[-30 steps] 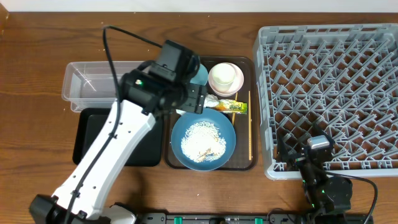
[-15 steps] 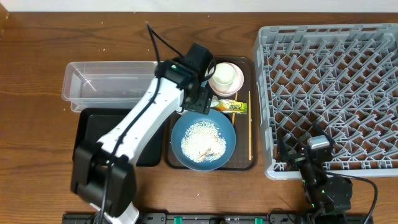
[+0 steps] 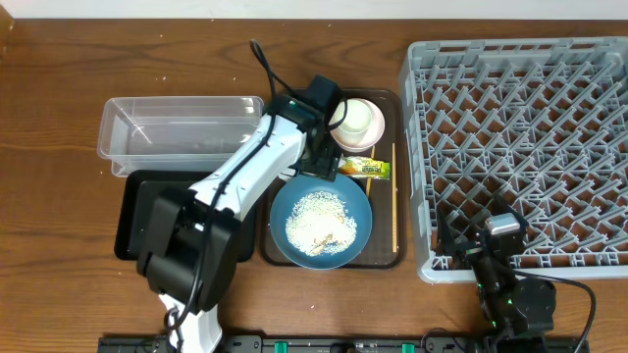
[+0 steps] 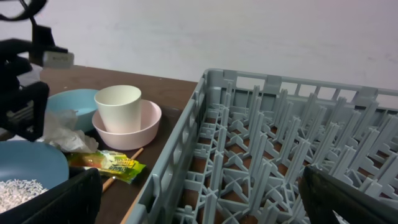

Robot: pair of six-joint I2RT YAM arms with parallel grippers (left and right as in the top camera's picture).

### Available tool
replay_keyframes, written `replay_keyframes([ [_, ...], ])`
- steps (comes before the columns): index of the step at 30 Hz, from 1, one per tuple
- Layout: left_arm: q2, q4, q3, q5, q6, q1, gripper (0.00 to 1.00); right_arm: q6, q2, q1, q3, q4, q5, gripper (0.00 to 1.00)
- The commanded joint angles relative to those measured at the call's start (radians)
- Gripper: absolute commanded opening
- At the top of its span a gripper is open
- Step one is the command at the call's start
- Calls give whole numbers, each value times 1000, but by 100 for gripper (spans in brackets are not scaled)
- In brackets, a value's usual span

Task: Sort waste into correct bins and load items into the dishwasher rack
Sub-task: 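Move the left gripper over the white tissue on the brown tray, then grasp the crumpled white tissue with the left gripper and lift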

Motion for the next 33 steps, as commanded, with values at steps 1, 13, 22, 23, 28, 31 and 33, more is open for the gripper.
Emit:
replay_keyframes([
  [1,40,21,-7,-9,-10,0,89,-1,-3,8,-2,-4,6,99],
  [13,76,98,-10,-21,-10,0,89,-2,-3,8,-2,-4,6,99],
  [22,73,100,-10,-20,-10,0,89,-1,-3,8,-2,-4,6,99],
  [23,71,100,-10,-20,-10,0,89,-1,-3,8,-2,-4,6,99],
  [28,45,95,-10,-15,-10,0,89,-1,-3,8,-2,-4,6,99],
  [31,36,97,-10,-15,-10,0,89,-1,-3,8,-2,-4,6,99],
  [33,36,95,-10,-15,-10,0,89,-1,-3,8,-2,-4,6,99],
])
